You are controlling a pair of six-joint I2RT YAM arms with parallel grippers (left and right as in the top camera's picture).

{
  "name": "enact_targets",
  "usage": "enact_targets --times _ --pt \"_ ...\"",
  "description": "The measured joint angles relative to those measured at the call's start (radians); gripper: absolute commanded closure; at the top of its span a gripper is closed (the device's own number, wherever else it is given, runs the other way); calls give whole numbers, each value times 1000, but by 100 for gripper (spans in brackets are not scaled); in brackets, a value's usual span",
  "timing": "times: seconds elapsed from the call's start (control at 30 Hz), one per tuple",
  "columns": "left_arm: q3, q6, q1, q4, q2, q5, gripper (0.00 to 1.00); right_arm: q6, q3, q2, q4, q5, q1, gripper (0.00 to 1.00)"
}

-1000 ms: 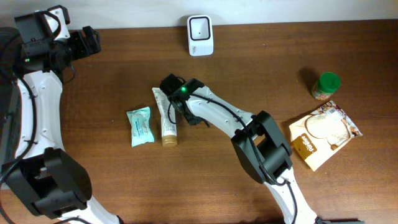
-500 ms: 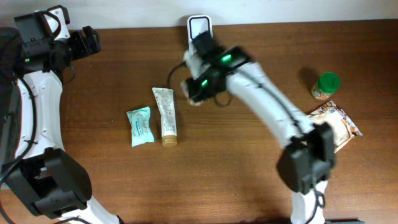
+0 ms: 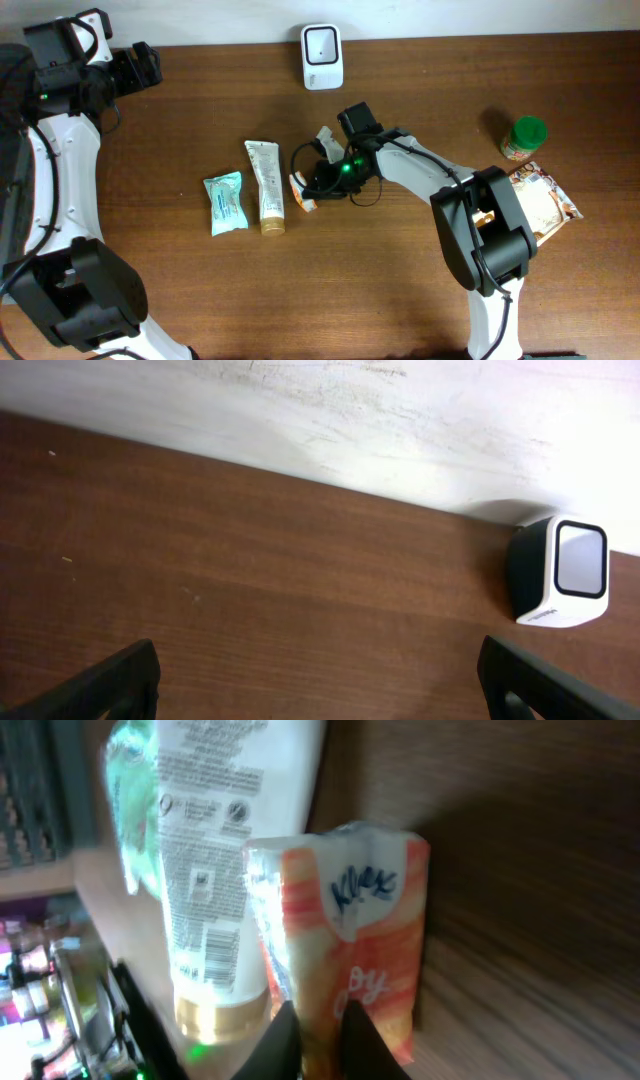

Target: Scan the item barcode

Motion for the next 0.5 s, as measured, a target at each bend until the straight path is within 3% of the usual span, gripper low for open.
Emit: enact_targets --times 0.13,0.37,0.5 --pt "0 0 0 0 0 0 1 30 1 0 -44 72 -6 64" --pt "0 0 0 0 0 0 1 6 87 0 -268 264 -119 55" --pt "0 0 0 0 0 0 1 -23 207 0 -370 298 -158 55"
